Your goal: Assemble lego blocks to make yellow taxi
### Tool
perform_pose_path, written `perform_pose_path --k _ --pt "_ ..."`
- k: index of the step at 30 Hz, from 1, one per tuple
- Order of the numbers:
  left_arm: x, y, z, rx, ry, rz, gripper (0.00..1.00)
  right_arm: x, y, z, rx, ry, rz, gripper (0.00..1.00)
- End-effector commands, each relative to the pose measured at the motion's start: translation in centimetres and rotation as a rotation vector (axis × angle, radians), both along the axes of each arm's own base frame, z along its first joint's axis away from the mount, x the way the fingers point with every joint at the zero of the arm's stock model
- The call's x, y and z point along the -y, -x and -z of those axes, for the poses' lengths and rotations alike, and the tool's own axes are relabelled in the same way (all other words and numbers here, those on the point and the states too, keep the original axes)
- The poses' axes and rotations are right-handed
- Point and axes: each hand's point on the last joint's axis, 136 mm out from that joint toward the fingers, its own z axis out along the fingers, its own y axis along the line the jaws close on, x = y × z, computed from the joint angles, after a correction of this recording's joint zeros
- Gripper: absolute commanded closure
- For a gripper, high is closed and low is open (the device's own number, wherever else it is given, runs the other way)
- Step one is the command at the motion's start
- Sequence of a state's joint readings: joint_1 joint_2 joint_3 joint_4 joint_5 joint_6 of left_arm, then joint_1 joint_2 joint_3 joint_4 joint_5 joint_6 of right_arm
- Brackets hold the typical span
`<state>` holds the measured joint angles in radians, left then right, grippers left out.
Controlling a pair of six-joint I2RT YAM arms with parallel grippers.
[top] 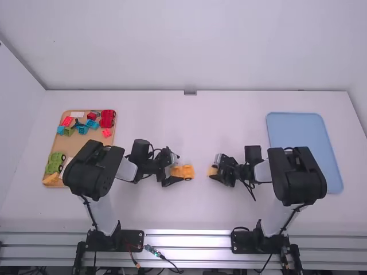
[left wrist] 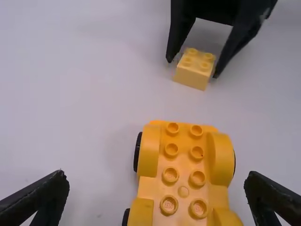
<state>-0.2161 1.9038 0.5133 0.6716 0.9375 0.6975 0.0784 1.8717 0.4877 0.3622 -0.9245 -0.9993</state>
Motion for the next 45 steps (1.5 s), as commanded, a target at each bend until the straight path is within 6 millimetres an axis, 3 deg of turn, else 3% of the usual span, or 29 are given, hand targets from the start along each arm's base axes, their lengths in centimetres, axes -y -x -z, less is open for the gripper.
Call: perform_pose_path --k 1,3,9,16,24,30,37,45 --pt "0.0 1.1 0.6 -0.034 0.001 0.011 0.01 -0.2 0.0 -0.1 -0.002 -0.018 -0.012 0.62" --pt "0.1 1.5 0.8 -0.029 -0.003 0.022 0.01 -0.2 0.0 -0.1 -0.004 -0.015 -0.01 0.69" --pt "-0.2 2.2 1.3 -0.041 -0.011 0.016 0.01 -0.2 0.0 -0.1 -0.007 -0.016 -0.011 0.78" --pt "-0.3 1.5 1.5 -0.025 -0.04 -0.007 0.01 -0.5 0.2 -0.8 -0.006 -0.042 -0.021 0.9" --pt "-0.2 1.5 1.6 -0.002 -0.06 0.029 0.02 -0.7 0.7 -2.9 -0.002 -0.063 -0.034 0.91" --pt "1.0 1.7 1.2 0.04 -0.055 0.066 0.01 -0.9 1.3 -4.3 0.015 -0.084 -0.065 0.91" --pt "1.0 1.3 1.7 0.047 -0.096 0.044 0.05 -1.1 1.6 -4.5 0.02 -0.087 -0.082 0.91" --pt "1.5 1.2 2.6 0.02 -0.06 0.074 0.06 -3.1 2.4 -4.9 0.037 -0.09 -0.158 0.91"
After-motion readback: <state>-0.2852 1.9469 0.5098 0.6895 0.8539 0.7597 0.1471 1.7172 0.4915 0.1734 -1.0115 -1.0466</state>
